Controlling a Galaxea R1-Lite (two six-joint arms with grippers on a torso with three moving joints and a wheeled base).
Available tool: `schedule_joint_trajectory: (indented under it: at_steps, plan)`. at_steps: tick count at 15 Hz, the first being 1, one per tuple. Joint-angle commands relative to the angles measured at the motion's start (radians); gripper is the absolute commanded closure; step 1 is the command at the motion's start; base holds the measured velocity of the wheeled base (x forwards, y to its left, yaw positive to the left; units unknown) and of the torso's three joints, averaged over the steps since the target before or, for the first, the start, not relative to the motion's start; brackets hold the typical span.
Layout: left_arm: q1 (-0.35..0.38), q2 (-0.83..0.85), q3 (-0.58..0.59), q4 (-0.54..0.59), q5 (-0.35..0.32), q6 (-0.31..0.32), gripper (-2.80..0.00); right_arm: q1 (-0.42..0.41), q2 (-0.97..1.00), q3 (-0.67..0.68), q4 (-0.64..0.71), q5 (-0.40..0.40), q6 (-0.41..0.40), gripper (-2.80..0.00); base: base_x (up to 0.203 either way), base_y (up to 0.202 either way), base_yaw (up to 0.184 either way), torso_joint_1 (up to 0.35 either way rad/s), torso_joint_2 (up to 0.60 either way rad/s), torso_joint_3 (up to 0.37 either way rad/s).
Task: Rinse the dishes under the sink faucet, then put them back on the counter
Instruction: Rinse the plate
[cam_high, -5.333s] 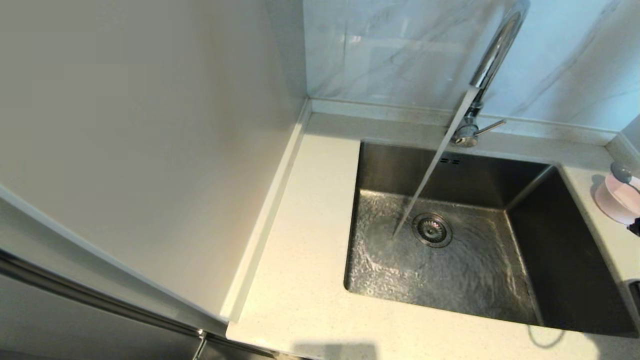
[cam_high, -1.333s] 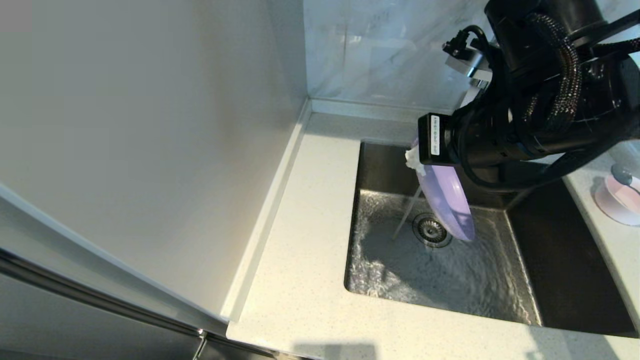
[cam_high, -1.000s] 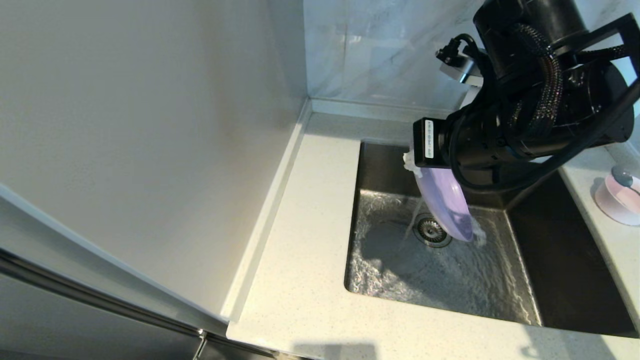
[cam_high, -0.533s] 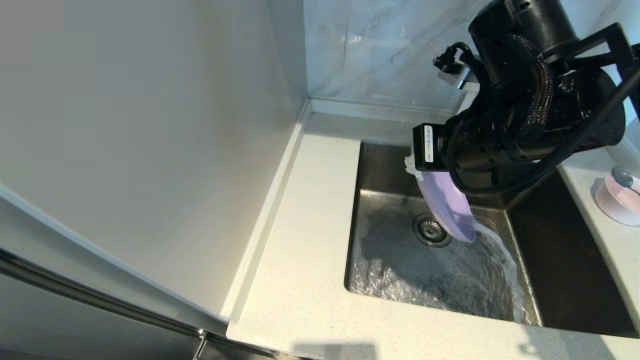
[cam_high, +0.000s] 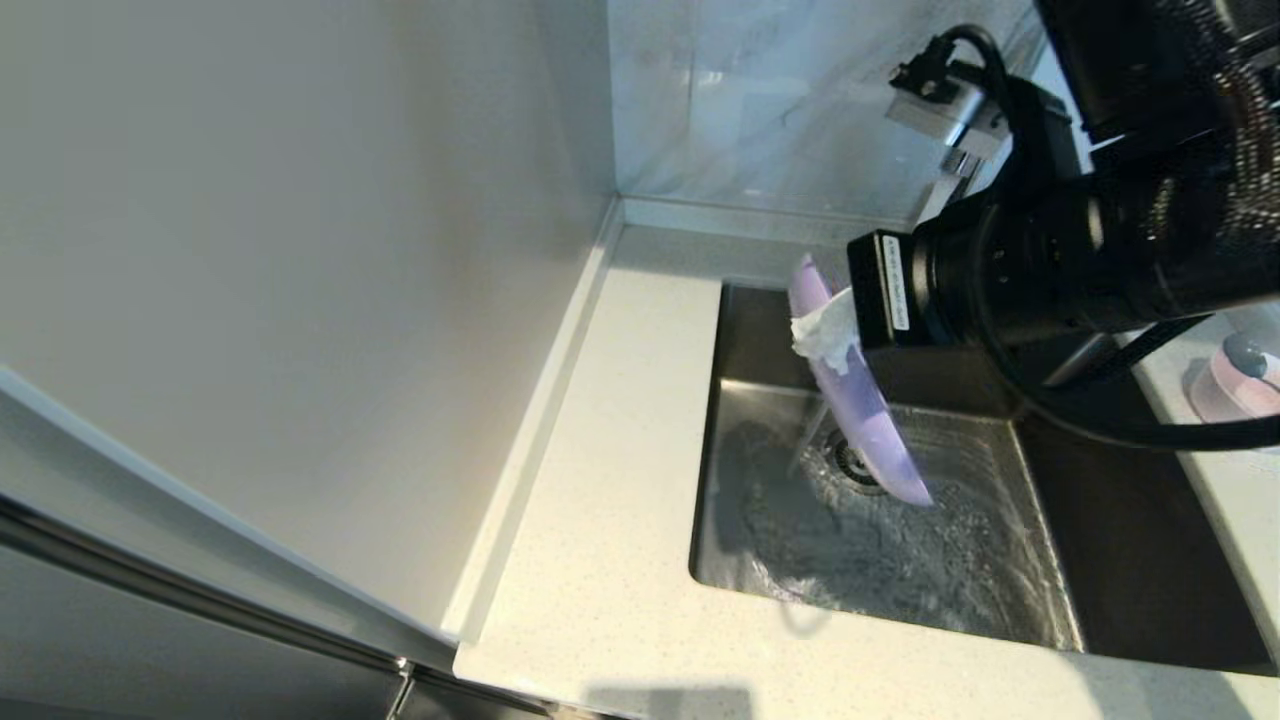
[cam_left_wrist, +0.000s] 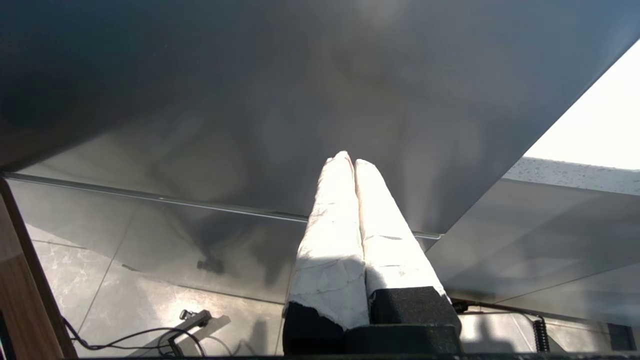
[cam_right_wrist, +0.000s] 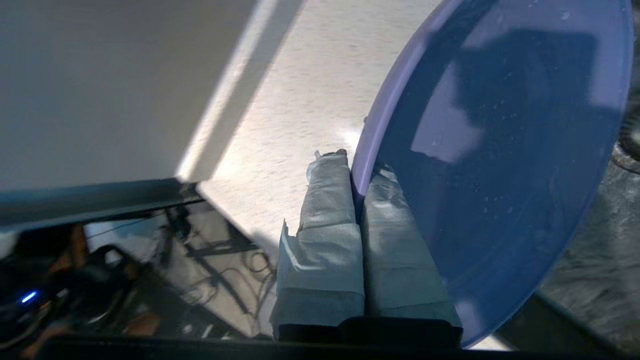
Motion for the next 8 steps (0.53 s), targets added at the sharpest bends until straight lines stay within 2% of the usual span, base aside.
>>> schedule_joint_trajectory:
  at_steps: [1, 4, 6, 8]
  plan:
    - [0.000, 0.000, 0.000, 0.000, 0.001, 0.000, 0.00, 0.016, -0.067, -0.028, 0.001, 0.076, -0.002, 0.00, 0.000, 0.000, 0.000, 0.000, 0.00, 0.000]
    - [0.000, 0.000, 0.000, 0.000, 0.000, 0.000, 0.00, 0.000, -0.108, -0.064, 0.009, 0.047, 0.034, 0.00, 0.000, 0.000, 0.000, 0.000, 0.00, 0.000]
    - [0.000, 0.000, 0.000, 0.000, 0.001, 0.000, 0.00, -0.066, -0.157, -0.060, 0.071, 0.011, 0.130, 0.00, 0.000, 0.000, 0.000, 0.000, 0.00, 0.000]
    - [0.000, 0.000, 0.000, 0.000, 0.001, 0.000, 0.00, -0.136, -0.187, -0.054, 0.140, 0.004, 0.193, 0.00, 0.000, 0.000, 0.000, 0.000, 0.00, 0.000]
